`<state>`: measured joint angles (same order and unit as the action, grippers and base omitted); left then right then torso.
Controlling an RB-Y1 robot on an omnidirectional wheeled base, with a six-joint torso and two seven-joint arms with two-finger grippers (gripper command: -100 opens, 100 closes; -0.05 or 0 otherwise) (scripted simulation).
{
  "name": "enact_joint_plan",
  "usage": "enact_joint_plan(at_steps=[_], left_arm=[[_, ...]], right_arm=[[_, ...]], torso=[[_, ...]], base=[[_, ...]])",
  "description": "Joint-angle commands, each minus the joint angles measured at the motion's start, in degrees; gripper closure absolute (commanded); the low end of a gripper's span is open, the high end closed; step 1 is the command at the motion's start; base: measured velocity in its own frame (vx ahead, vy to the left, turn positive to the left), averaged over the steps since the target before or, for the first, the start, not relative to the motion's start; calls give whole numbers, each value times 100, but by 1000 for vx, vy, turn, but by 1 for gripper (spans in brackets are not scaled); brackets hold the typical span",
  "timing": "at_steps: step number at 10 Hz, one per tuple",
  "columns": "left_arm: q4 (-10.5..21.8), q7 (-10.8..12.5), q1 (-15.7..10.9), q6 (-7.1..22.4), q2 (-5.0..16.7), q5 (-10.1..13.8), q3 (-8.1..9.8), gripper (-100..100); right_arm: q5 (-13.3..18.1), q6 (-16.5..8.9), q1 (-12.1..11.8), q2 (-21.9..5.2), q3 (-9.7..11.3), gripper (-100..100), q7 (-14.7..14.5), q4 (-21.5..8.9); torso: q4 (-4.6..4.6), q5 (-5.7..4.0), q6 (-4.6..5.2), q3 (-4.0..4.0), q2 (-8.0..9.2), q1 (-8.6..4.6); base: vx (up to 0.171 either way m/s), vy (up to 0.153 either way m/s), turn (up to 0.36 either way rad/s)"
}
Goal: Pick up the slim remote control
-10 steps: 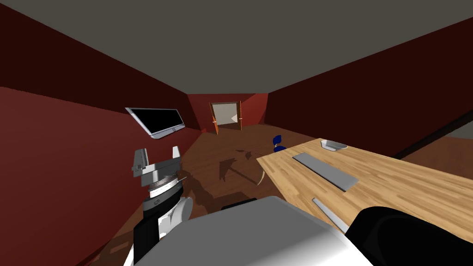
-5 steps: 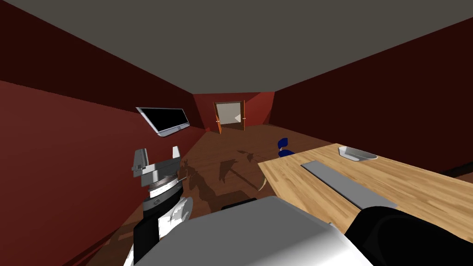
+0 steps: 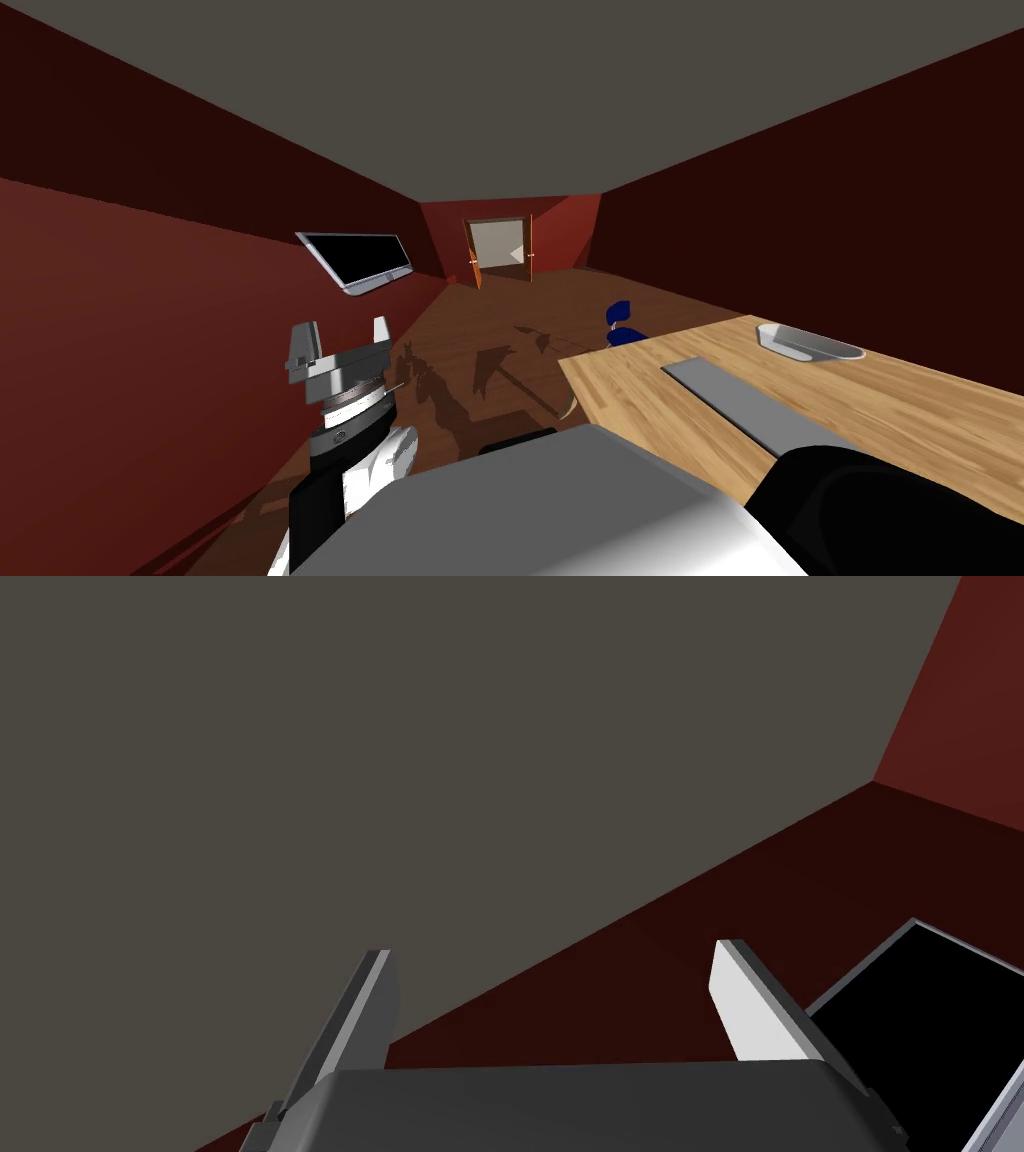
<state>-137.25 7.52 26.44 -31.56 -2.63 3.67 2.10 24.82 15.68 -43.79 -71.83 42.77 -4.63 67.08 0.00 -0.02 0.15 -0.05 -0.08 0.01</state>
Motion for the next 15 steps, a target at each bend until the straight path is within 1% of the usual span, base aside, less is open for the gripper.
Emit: enact_joint_plan(at_steps=[1,2,3,4,5,9,10,11,14,15], left_arm=[[0,0,0,0,0,0,0,0],[0,0,0,0,0,0,0,0],[0,0,0,0,0,0,0,0],[0,0,0,0,0,0,0,0],[0,0,0,0,0,0,0,0],[0,0,0,0,0,0,0,0],[0,0,0,0,0,0,0,0],[0,0,0,0,0,0,0,0],[0,0,0,0,-1,0,0,0],[0,0,0,0,-1,0,0,0]], right_arm=[[27,-69,55,166,38,-100,-29,-80],[45,-95,90,279,54,-100,-53,-154],[71,-133,142,449,77,-100,-89,-264],[58,-99,125,358,71,-100,-61,-215],[60,-110,125,370,70,100,-68,-219],[59,-101,124,374,73,100,-67,-211],[59,-101,124,374,73,0,-67,-211],[27,-69,55,166,38,100,-29,-80],[-16,-6,-32,-118,0,100,31,104],[-9,-11,-23,-46,-5,100,6,48]], torso=[[0,0,0,0,0,0],[1,0,0,3,5,-1],[2,-1,1,5,8,-2],[2,0,0,6,9,-3],[2,1,1,5,7,3],[2,1,0,5,7,-1],[2,1,0,5,7,-1],[2,1,0,5,7,-1],[0,8,2,2,3,17],[0,8,2,1,3,18]], base=[[-6,-31,61],[-10,-34,44],[-12,-37,66],[-5,-17,15],[0,0,0],[0,0,0],[0,0,0],[9,20,-72],[7,35,-53],[2,15,-8]])
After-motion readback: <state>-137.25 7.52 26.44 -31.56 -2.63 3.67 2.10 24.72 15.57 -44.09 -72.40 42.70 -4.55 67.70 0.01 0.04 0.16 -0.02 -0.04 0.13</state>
